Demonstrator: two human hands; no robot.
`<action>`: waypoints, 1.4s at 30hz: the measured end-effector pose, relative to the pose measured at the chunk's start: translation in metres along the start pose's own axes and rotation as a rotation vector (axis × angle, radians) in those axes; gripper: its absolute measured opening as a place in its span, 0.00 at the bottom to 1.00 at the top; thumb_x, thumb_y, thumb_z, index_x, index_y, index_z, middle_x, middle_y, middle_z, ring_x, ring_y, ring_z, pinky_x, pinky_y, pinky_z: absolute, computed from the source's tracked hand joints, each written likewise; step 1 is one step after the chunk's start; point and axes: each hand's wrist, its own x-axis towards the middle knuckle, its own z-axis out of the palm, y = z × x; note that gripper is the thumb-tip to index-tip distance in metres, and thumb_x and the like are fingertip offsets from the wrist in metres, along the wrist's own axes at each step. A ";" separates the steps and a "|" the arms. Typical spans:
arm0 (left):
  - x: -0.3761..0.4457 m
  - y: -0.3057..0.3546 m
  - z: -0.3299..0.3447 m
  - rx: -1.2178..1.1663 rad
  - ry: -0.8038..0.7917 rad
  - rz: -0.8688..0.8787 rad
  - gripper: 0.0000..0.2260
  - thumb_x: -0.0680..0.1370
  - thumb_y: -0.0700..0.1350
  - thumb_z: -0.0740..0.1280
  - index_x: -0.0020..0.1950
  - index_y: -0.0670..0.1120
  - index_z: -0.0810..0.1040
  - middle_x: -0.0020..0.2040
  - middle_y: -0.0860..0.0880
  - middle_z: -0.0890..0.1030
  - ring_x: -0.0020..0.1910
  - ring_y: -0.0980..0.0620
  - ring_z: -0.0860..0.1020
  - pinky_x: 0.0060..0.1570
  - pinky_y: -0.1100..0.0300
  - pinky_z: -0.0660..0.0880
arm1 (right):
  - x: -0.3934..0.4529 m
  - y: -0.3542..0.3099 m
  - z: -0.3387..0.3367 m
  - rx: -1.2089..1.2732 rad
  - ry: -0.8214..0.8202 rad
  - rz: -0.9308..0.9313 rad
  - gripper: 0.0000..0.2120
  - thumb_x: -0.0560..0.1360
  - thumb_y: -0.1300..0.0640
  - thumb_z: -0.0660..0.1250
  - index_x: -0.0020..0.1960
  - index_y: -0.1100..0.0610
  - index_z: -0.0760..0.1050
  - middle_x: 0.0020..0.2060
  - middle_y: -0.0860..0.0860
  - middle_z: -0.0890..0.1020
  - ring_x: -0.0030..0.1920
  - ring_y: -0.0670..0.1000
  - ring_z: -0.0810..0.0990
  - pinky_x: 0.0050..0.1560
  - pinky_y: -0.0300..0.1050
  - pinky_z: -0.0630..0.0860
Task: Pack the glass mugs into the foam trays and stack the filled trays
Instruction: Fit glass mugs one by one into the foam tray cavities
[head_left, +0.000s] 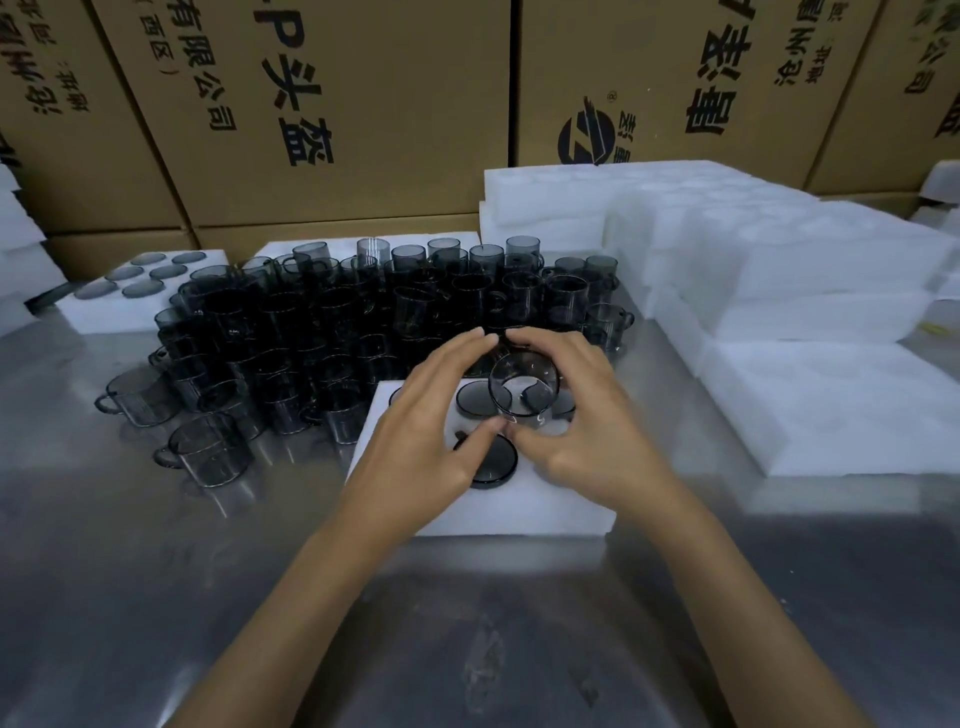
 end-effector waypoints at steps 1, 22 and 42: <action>0.000 0.000 0.000 -0.008 -0.034 -0.001 0.28 0.78 0.46 0.70 0.76 0.57 0.64 0.75 0.63 0.64 0.75 0.62 0.62 0.72 0.60 0.65 | 0.000 0.001 -0.004 0.004 -0.032 0.017 0.32 0.67 0.54 0.76 0.69 0.43 0.70 0.58 0.39 0.72 0.63 0.44 0.71 0.64 0.40 0.69; -0.005 0.008 0.010 0.053 -0.165 -0.034 0.16 0.76 0.49 0.72 0.64 0.53 0.80 0.65 0.64 0.76 0.67 0.63 0.71 0.68 0.59 0.68 | -0.005 0.019 -0.047 0.112 -0.525 0.246 0.29 0.65 0.50 0.80 0.62 0.36 0.73 0.62 0.40 0.75 0.66 0.41 0.70 0.63 0.39 0.65; -0.012 0.010 0.030 0.130 -0.148 -0.056 0.13 0.78 0.55 0.67 0.61 0.54 0.82 0.61 0.63 0.80 0.66 0.65 0.71 0.68 0.60 0.63 | -0.007 0.048 -0.055 0.351 -0.498 0.557 0.40 0.73 0.49 0.70 0.80 0.44 0.54 0.77 0.40 0.59 0.75 0.39 0.56 0.69 0.38 0.59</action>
